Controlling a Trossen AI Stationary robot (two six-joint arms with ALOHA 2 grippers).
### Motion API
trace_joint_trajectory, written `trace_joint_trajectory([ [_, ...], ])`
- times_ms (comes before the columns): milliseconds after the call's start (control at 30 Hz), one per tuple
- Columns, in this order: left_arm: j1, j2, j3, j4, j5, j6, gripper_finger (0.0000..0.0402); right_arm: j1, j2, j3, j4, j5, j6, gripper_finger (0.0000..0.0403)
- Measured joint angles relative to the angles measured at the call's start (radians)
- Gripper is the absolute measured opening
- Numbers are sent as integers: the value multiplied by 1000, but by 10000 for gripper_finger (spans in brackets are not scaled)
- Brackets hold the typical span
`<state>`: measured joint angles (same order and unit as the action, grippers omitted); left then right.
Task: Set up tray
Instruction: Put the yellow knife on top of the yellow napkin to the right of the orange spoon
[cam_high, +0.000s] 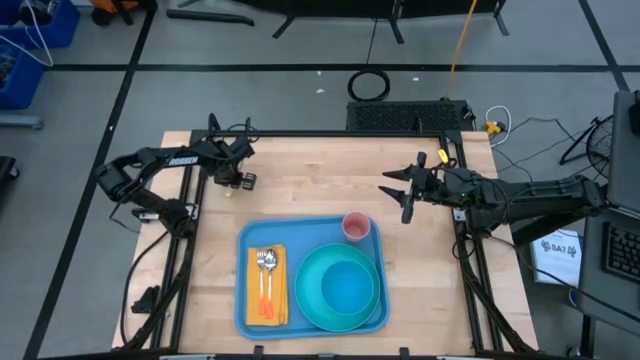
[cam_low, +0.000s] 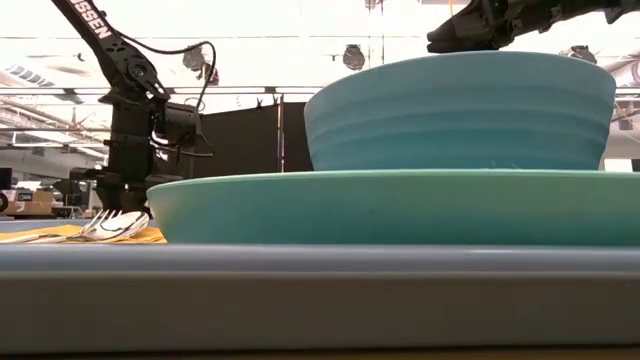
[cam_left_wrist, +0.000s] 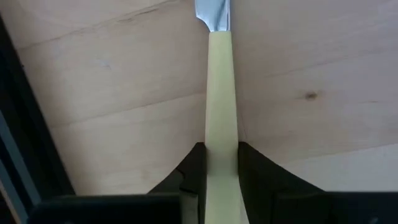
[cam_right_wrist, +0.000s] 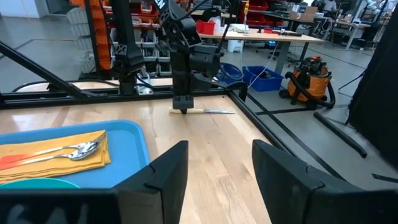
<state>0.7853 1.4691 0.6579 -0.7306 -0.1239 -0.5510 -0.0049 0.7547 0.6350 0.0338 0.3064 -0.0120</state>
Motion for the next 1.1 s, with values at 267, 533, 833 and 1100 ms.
trace_joint_trajectory([
  [267,-195,-207,-6,-49,-14,-126,65,0,0,0,0,2,-3,164],
  [533,-790,-403,-23,-8,-105,-702,65,0,0,0,-1,2,-17,164],
  [833,-1399,-116,34,483,-522,-1394,65,-1,0,0,31,4,-30,164],
  [1100,-1498,211,388,204,-414,-1637,65,-1,0,0,45,4,-28,165],
])
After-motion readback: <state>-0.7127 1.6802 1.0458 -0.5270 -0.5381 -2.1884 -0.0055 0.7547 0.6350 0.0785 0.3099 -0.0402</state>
